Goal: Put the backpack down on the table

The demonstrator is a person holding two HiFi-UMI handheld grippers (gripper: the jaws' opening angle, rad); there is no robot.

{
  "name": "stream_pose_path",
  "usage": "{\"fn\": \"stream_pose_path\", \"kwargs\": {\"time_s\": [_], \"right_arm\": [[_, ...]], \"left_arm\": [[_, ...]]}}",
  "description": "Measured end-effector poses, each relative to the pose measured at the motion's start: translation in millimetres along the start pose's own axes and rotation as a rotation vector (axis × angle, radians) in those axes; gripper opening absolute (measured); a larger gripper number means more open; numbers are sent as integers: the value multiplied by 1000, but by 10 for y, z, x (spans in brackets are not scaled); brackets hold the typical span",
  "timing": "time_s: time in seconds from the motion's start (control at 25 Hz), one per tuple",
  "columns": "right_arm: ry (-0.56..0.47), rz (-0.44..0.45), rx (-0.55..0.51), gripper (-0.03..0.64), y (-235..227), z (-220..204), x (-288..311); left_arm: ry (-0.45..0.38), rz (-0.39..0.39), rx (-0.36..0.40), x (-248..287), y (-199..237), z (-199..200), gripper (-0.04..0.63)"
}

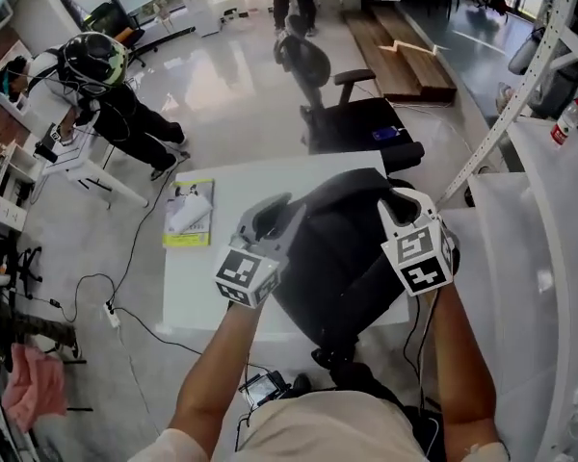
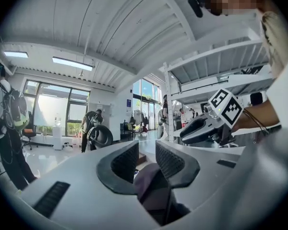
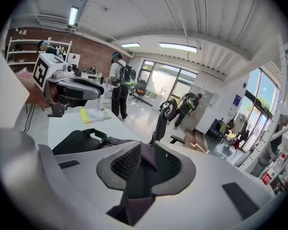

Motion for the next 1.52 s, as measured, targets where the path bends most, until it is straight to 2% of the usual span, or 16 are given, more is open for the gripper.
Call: {"fn": "stream_pose_path", "kwargs": {"time_s": [0.08, 0.2, 0.52, 0.72, 1.12, 1.52], "right_arm": [[-61, -34, 11, 59, 98, 122, -162], [-135, -42, 6, 40, 359, 332, -372], [-278, -13, -92, 28, 1127, 926, -973], [-301, 26, -177, 26, 1581, 1175, -1252], [-330, 143, -246, 23, 2348, 1263, -1893], [-313, 143, -236, 23, 2630, 1136, -2313]], "left_arm": [[-31, -33, 29, -144, -42, 153, 100], [-69, -51, 60, -467, -81, 348, 77], [-124, -104, 135, -1377, -300, 760, 51], [-138, -107, 189, -1925, -410, 959, 44], [-139, -147, 382, -2648, -822, 1154, 41], [-173, -170, 385, -3019, -1095, 1151, 41]]}}
Point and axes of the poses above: the fingertips, and each gripper's own axes: x forward along the fingers, y to its left, z out of its top, the point moved 5 cm from there along -x, backward along the fingers, and after that the axes turned 2 degrees about -y, right-handed, at the moved point
